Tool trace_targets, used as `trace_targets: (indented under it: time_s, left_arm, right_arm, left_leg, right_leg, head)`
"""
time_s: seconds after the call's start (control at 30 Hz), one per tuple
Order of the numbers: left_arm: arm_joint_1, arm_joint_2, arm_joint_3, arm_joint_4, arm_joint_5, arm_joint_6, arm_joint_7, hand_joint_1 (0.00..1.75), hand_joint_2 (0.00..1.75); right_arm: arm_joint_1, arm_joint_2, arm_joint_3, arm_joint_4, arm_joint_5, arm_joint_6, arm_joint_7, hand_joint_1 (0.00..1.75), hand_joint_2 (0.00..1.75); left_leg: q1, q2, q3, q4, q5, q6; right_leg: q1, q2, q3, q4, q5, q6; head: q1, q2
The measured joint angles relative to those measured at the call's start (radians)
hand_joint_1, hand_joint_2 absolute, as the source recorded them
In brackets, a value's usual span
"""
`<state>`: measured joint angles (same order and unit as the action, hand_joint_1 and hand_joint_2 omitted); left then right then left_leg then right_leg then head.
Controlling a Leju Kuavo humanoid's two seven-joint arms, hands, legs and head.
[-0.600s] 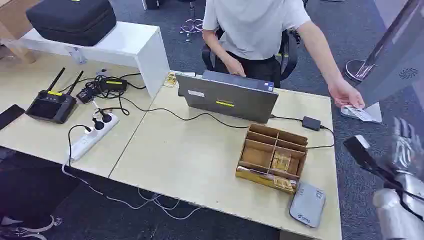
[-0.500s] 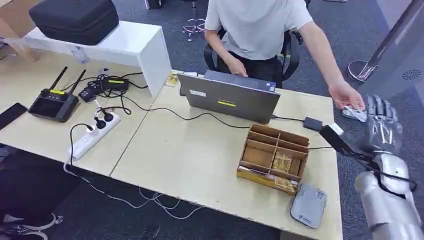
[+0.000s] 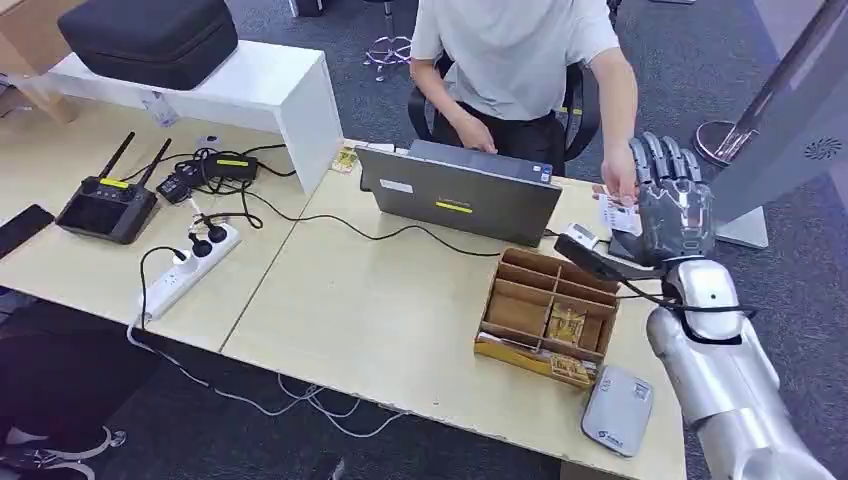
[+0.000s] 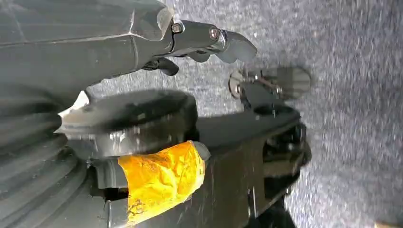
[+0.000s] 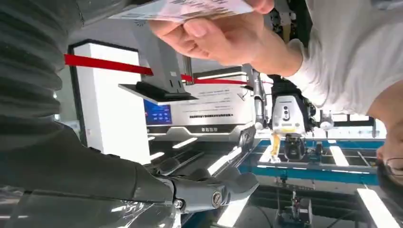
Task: Pass the card to the sensor for recognition and then transmit it.
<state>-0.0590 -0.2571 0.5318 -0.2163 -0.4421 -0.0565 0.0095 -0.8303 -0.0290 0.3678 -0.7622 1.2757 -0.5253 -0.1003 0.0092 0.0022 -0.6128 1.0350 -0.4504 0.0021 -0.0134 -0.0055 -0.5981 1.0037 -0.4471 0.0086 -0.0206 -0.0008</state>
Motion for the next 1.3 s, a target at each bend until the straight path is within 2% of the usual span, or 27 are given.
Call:
trace_targets:
  time_s: [0.2, 0.23, 0.27, 0.53, 1.03, 1.3]
  left_arm:
    - [0.0, -0.007, 0.0, 0.002, -0.002, -0.013, 0.003, 0.0, 1.75]
    - [0.0, -0.007, 0.0, 0.002, -0.005, -0.014, 0.004, 0.0, 1.75]
    - [0.0, -0.008, 0.0, 0.002, -0.007, -0.015, 0.004, 0.0, 1.75]
    - [0.0, -0.011, 0.0, 0.002, -0.019, -0.034, 0.009, 0.0, 1.75]
    - [0.0, -0.012, 0.0, 0.002, -0.037, -0.043, 0.013, 0.0, 1.75]
    - [0.0, -0.012, 0.0, 0.002, -0.05, -0.02, 0.019, 0.0, 1.75]
  right_arm:
    - [0.007, 0.001, 0.034, -0.019, -0.005, 0.002, 0.002, 0.0, 1.75]
    - [0.01, 0.001, 0.036, -0.02, -0.01, 0.002, 0.002, 0.05, 1.75]
    - [0.012, 0.001, 0.038, -0.022, -0.011, 0.002, 0.002, 1.75, 1.75]
    - [0.034, 0.0, 0.04, -0.051, -0.083, 0.026, -0.024, 1.75, 1.75]
    - [0.054, -0.008, 0.041, -0.115, -0.111, 0.06, -0.026, 1.75, 1.75]
    - [0.118, -0.016, 0.043, -0.209, -0.127, 0.066, -0.039, 1.75, 1.75]
  left_leg:
    - [0.0, 0.0, 0.0, 0.0, 0.0, 0.0]
    - [0.0, 0.0, 0.0, 0.0, 0.0, 0.0]
    - [0.0, 0.0, 0.0, 0.0, 0.0, 0.0]
    - [0.0, 0.0, 0.0, 0.0, 0.0, 0.0]
    - [0.0, 0.0, 0.0, 0.0, 0.0, 0.0]
    - [0.0, 0.0, 0.0, 0.0, 0.0, 0.0]
  right_leg:
    - [0.0, 0.0, 0.0, 0.0, 0.0, 0.0]
    - [0.0, 0.0, 0.0, 0.0, 0.0, 0.0]
    - [0.0, 0.0, 0.0, 0.0, 0.0, 0.0]
    - [0.0, 0.0, -0.001, 0.0, 0.0, 0.0]
    - [0.0, 0.0, -0.001, 0.0, 0.0, 0.0]
    - [0.0, 0.0, -0.001, 0.0, 0.0, 0.0]
  head:
    - [0.0, 0.0]
    - [0.0, 0.0]
    - [0.0, 0.0]
    - [0.0, 0.0]
    - [0.0, 0.0]
    - [0.0, 0.0]
